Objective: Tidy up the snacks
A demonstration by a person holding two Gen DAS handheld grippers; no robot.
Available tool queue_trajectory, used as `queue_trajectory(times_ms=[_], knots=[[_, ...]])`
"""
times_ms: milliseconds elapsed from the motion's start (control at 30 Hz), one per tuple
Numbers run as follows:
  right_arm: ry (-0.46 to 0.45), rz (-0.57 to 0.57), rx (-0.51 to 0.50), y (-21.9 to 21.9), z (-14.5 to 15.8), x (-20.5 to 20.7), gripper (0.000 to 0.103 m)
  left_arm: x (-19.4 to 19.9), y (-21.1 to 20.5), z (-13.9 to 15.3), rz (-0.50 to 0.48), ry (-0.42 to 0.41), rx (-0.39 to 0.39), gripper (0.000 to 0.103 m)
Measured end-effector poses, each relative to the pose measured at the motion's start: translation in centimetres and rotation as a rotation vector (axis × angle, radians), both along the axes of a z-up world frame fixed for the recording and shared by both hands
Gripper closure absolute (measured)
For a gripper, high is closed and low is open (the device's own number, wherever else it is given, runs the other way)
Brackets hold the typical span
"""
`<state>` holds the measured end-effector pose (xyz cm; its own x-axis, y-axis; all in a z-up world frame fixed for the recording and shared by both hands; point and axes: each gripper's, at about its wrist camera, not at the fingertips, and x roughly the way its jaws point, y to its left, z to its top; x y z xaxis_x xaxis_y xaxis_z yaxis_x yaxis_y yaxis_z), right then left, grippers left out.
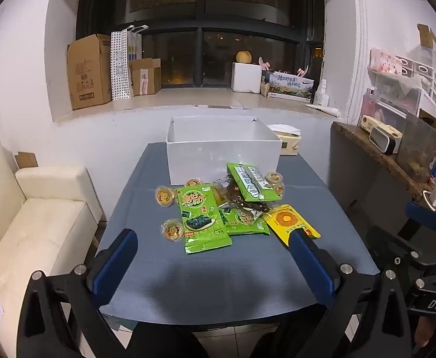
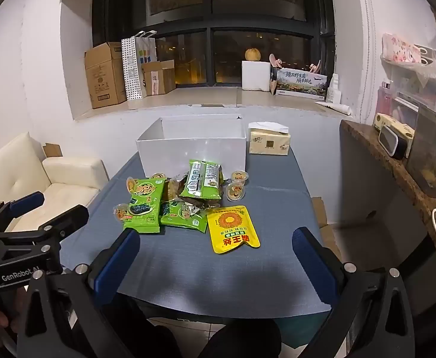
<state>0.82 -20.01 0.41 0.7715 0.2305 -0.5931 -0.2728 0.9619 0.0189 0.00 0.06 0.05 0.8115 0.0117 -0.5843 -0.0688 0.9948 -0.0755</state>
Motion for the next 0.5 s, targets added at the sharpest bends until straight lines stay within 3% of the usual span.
queue_trajectory(times_ms=[300, 500], knots=[[-0.007, -0.004, 0.009, -0.1, 0.7, -0.1, 0.000, -0.6, -1.5, 0.8, 0.014, -0.025, 0.055, 0.000], [-0.020, -0.003, 0.012, -0.2, 0.6, -0.1, 0.000, -0.4, -0.6, 0.7, 0.003, -0.015, 0.030, 0.000]])
